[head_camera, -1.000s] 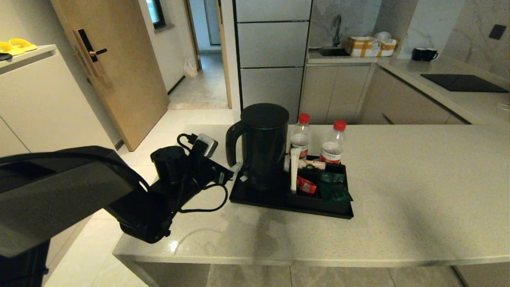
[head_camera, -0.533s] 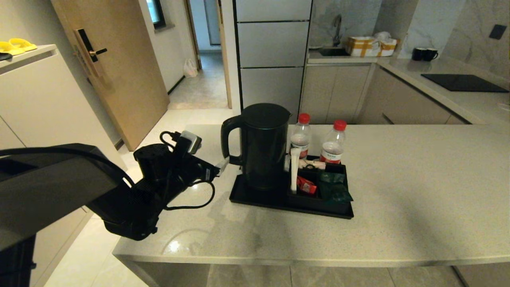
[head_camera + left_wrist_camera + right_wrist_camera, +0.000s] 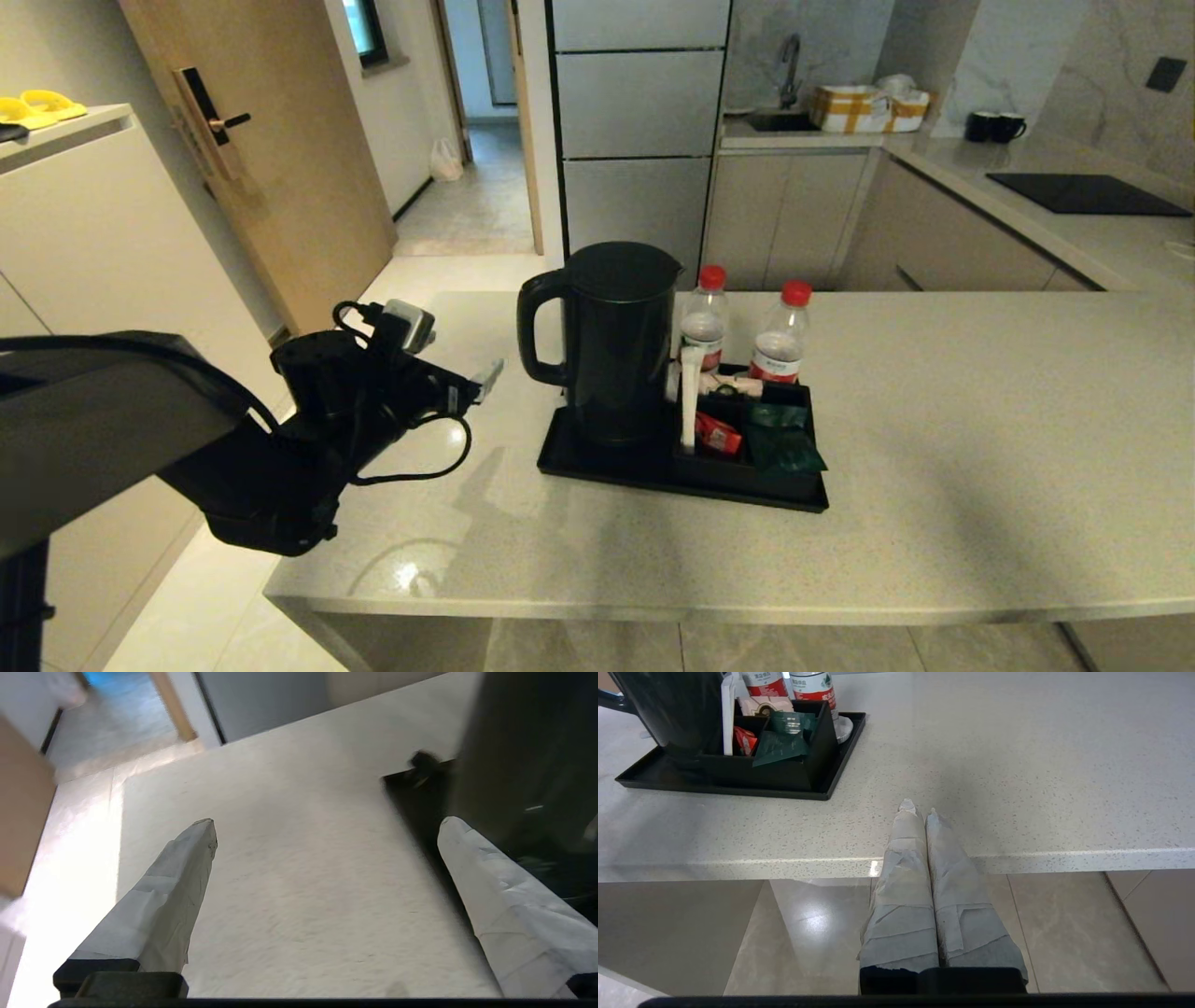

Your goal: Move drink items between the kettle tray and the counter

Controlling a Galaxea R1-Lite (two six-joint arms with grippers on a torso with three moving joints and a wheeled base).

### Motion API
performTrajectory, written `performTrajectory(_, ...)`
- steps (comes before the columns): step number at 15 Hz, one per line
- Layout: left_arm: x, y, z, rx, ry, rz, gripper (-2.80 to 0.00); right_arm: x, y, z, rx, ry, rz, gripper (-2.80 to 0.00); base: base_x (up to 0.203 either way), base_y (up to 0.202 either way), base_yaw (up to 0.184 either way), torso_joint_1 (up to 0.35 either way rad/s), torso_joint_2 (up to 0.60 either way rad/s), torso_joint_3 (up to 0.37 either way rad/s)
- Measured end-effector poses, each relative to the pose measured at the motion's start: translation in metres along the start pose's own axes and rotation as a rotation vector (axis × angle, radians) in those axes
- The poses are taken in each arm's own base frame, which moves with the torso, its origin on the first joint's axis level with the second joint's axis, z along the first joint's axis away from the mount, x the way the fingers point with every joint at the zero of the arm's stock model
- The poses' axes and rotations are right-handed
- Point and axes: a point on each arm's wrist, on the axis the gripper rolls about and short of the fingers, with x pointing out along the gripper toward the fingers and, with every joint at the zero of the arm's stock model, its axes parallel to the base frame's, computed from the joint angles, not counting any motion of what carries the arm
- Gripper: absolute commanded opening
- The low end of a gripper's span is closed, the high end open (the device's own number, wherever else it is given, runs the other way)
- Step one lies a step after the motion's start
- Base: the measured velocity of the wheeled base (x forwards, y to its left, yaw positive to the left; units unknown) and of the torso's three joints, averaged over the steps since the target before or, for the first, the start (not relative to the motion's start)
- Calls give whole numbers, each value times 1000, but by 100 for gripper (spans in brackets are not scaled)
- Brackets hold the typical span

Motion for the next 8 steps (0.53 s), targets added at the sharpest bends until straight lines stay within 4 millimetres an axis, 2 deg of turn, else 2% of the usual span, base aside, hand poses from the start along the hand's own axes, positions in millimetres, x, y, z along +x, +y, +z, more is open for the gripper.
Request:
performTrajectory(2,-3,8,-2,-15,9,19,0,0,0,0,0,0,0,-280,0,0,0,0,0,0)
performTrajectory(3,-7,13,-2,-33,18,30,-280,0,0,0,0,0,0,-280,0,0,0,0,0,0)
performTrajectory(6,-27,25,3,-106,80,56,-280,0,0,0,0,0,-1,-280,0,0,0,0,0,0)
performTrajectory(8,-44,30,17,-154,102,59,-280,0,0,0,0,0,-1,-280,0,0,0,0,0,0)
